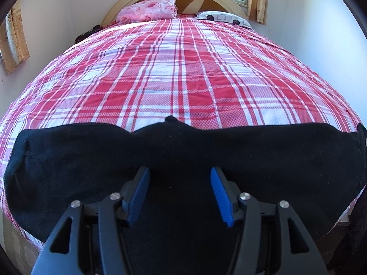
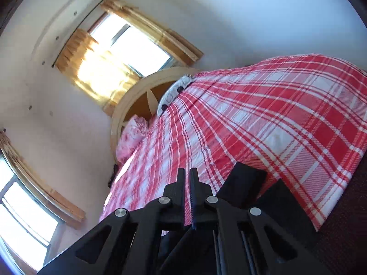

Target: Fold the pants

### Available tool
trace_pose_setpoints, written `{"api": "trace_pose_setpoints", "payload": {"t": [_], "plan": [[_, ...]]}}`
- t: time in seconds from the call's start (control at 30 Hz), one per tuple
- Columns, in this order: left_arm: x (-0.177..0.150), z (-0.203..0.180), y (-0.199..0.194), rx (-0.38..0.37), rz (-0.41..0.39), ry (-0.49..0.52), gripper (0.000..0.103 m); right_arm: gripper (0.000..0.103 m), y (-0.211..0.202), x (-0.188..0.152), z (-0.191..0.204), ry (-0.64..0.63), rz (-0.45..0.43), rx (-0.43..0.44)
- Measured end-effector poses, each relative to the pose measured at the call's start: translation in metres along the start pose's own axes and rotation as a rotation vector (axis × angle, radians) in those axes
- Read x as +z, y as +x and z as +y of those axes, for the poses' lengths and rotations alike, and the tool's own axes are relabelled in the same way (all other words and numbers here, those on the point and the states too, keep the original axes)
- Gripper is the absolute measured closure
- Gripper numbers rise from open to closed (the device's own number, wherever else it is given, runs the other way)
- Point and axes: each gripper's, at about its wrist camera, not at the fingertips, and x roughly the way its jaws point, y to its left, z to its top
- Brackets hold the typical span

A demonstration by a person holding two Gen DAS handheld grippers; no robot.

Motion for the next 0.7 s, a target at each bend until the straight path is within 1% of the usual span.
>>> {"api": "trace_pose_setpoints", "payload": {"t": [0.07,0.1,0.13,0.2,0.23,0.33,0.4,0.43,0.47,0.53,0.7], "plan": [[-0.001,0.0,0.0,0.002,-0.003,0.005,0.045,0.099,-0.003,-0.003,0.001,-0.062,0.016,-0.098],[-0.001,0.0,0.0,0.003,-0.005,0.005,0.045,0.099,-0.003,-0.009,0.0,-0.09,0.029,-0.134],[-0.001,0.0,0.0,0.004,-0.005,0.005,0.045,0.099,0.0,-0.016,-0.004,-0.085,0.044,-0.15],[-0.001,0.001,0.0,0.005,-0.003,0.007,0.045,0.099,0.011,-0.026,-0.017,-0.014,0.071,-0.116],[-0.001,0.0,0.0,0.004,-0.003,0.006,0.045,0.098,0.017,-0.029,-0.022,0.015,0.07,-0.103],[-0.001,0.001,0.0,-0.003,0.002,0.0,0.044,0.097,0.036,-0.033,-0.032,0.049,0.056,-0.106],[-0.001,0.002,0.0,-0.006,0.003,-0.008,0.044,0.088,0.049,-0.033,-0.037,0.057,0.064,-0.137],[-0.001,0.002,0.0,-0.004,0.002,-0.007,0.044,0.071,0.055,-0.032,-0.041,0.067,0.065,-0.139],[-0.001,0.001,0.001,-0.001,0.003,-0.004,0.044,0.051,0.058,-0.032,-0.044,0.077,0.061,-0.148],[0.0,-0.001,0.001,0.002,0.004,0.004,0.042,0.037,0.059,-0.031,-0.047,0.081,0.029,-0.147],[0.0,-0.001,0.002,0.002,0.008,0.003,0.041,0.037,0.066,-0.028,-0.05,0.074,0.03,-0.181]]}}
